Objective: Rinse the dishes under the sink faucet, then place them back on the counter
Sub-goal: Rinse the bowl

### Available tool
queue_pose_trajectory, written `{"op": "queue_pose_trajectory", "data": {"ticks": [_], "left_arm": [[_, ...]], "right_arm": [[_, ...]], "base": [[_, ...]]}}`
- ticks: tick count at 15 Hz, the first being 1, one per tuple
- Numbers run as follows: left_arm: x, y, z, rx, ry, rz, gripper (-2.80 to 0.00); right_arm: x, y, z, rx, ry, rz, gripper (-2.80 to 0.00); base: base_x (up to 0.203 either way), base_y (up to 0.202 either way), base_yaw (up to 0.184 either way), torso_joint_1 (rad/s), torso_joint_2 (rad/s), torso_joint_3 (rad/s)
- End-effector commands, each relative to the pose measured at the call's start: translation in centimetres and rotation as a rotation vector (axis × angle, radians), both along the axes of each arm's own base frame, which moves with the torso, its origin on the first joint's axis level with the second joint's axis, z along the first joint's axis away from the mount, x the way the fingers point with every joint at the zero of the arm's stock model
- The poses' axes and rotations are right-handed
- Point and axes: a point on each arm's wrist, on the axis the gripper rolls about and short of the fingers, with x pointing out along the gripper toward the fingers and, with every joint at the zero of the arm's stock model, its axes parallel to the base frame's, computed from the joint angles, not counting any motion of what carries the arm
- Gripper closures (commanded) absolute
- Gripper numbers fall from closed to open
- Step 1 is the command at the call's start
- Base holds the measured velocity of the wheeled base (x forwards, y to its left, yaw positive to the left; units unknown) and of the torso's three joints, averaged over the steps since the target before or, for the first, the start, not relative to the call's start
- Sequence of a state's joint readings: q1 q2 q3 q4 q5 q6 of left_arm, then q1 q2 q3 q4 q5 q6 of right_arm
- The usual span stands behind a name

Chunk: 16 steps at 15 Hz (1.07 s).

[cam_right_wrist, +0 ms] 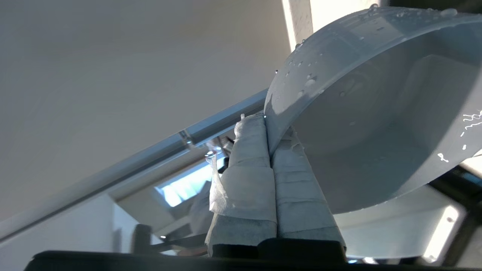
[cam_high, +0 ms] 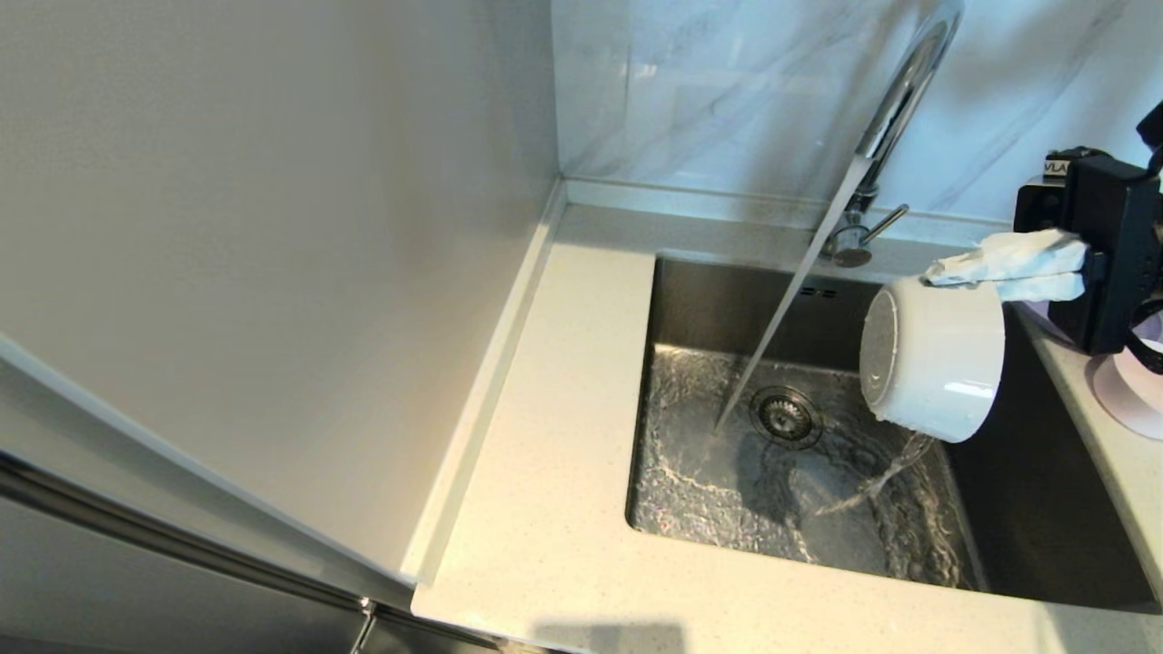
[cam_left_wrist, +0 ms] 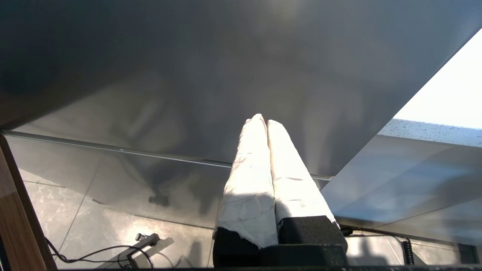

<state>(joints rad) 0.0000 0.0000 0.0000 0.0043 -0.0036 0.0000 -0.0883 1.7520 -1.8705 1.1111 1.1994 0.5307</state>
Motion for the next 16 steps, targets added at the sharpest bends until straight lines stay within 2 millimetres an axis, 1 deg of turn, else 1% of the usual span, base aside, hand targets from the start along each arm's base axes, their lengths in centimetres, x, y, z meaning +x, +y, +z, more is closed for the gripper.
{"op": "queue_pose_trajectory", "data": {"ticks": [1, 3, 6, 8, 10, 12, 14, 16], "left_arm": [[0.0, 0.0, 0.0, 0.0, 0.0, 0.001, 0.0], [0.0, 0.0, 0.0, 0.0, 0.0, 0.001, 0.0], [0.0, 0.0, 0.0, 0.0, 0.0, 0.001, 0.0], [0.0, 0.0, 0.0, 0.0, 0.0, 0.001, 0.0], [0.0, 0.0, 0.0, 0.0, 0.0, 0.001, 0.0], [0.0, 0.0, 0.0, 0.0, 0.0, 0.0, 0.0], [0.0, 0.0, 0.0, 0.0, 0.0, 0.001, 0.0], [0.0, 0.0, 0.0, 0.0, 0.0, 0.001, 0.0]], "right_arm": [[1.0, -0.1, -0.4, -0.014, -0.063, 0.018, 0.0], [1.3, -0.1, -1.0, -0.015, -0.092, 0.039, 0.0], [0.9, 0.0, -1.8, 0.105, -0.02, 0.098, 0.0], [1.5, -0.4, -0.9, 0.14, -0.064, 0.108, 0.0], [2.9, -1.2, -1.6, 0.176, -0.052, 0.102, 0.0], [5.1, -2.1, -3.1, 0.173, -0.052, 0.082, 0.0], [7.4, -3.5, -4.2, 0.106, -0.119, 0.026, 0.0], [8.6, -4.6, -4.5, 0.005, -0.175, -0.048, 0.0]], "base": [[0.0, 0.0, 0.0, 0.0, 0.0, 0.0], [0.0, 0.0, 0.0, 0.0, 0.0, 0.0], [0.0, 0.0, 0.0, 0.0, 0.0, 0.0], [0.0, 0.0, 0.0, 0.0, 0.0, 0.0], [0.0, 0.0, 0.0, 0.0, 0.0, 0.0], [0.0, 0.0, 0.0, 0.0, 0.0, 0.0], [0.0, 0.0, 0.0, 0.0, 0.0, 0.0], [0.0, 0.0, 0.0, 0.0, 0.0, 0.0]]}}
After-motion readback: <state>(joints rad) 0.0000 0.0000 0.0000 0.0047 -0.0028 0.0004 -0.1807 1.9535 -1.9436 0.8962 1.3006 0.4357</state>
